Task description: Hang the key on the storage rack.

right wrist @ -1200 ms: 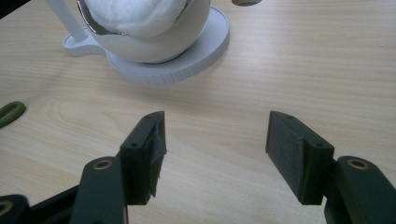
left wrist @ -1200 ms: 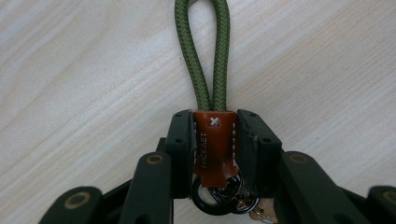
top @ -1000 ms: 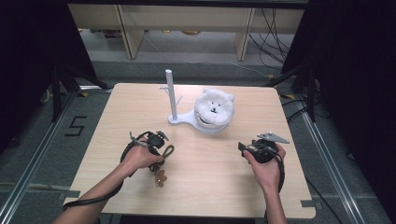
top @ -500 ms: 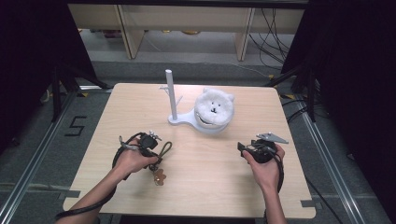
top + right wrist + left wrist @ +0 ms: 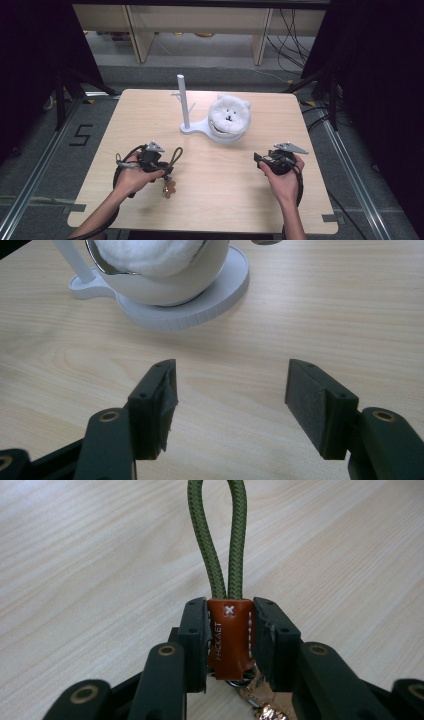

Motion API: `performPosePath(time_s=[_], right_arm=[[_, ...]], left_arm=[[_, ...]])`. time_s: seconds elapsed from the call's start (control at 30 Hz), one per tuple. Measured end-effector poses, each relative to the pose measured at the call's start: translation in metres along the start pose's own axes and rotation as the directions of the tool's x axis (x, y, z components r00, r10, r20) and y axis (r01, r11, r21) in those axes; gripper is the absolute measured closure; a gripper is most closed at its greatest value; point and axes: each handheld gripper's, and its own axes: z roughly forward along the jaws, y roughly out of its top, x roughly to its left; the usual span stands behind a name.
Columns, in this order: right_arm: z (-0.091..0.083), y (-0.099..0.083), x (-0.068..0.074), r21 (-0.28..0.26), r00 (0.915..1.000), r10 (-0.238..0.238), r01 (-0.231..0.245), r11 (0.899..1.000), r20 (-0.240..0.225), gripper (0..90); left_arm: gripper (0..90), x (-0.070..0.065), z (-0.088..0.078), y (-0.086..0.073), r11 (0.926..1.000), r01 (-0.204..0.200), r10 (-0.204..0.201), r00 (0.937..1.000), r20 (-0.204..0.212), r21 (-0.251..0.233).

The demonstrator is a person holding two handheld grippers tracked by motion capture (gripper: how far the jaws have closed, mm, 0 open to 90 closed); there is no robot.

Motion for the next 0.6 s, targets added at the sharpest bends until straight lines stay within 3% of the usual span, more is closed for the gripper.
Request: performPosePath(time_s=[0.13,0.27,0.3,0.4,0.47,0.5,0.6], right_arm=[[-0.0014,0.0002,0.0004,0.014,0.9999,-0.004,0.004,1.0,0.015,38.6],[-0.0017,0.0004,0.0006,0.009,1.0,-0.003,0.003,1.0,0.007,38.6],[-0.002,0.0005,0.0005,0.013,1.0,-0.006,0.006,1.0,0.005,38.6],[-0.002,0.0004,0.0004,0.011,1.0,-0.008,0.008,1.0,0.005,38.6],[-0.0016,0.0003,0.0001,0.009,0.9999,-0.01,0.01,1.0,0.007,38.6],[0.0,0.0005,-0.0034,-0.011,0.9989,-0.046,0.046,0.999,-0.001,38.6],[-0.0005,0.0007,-0.0034,-0.015,0.9991,-0.042,0.042,0.999,-0.01,38.6]], left_arm=[[67.4,0.0014,-0.0014,-0.003,0.9996,-0.002,0.002,1.0,0.006,-0.028],[67.4,0.0031,-0.0031,-0.0056,0.9964,0.004,-0.004,1.0,0.007,-0.085],[67.4,0.0042,-0.0047,-0.0069,0.9929,0.005,-0.005,1.0,-0.001,-0.118],[67.4,0.0061,-0.0069,-0.0078,0.9869,0.006,-0.005,1.0,0.002,-0.161],[67.4,0.0063,-0.008,-0.0082,0.9851,0.005,-0.006,1.0,-0.006,-0.172],[67.4,0.0069,-0.0092,-0.0083,0.9812,0.003,-0.006,0.9999,-0.015,-0.193],[67.4,0.0082,-0.0107,-0.0077,0.9762,0.003,-0.007,0.9998,-0.018,-0.217]])
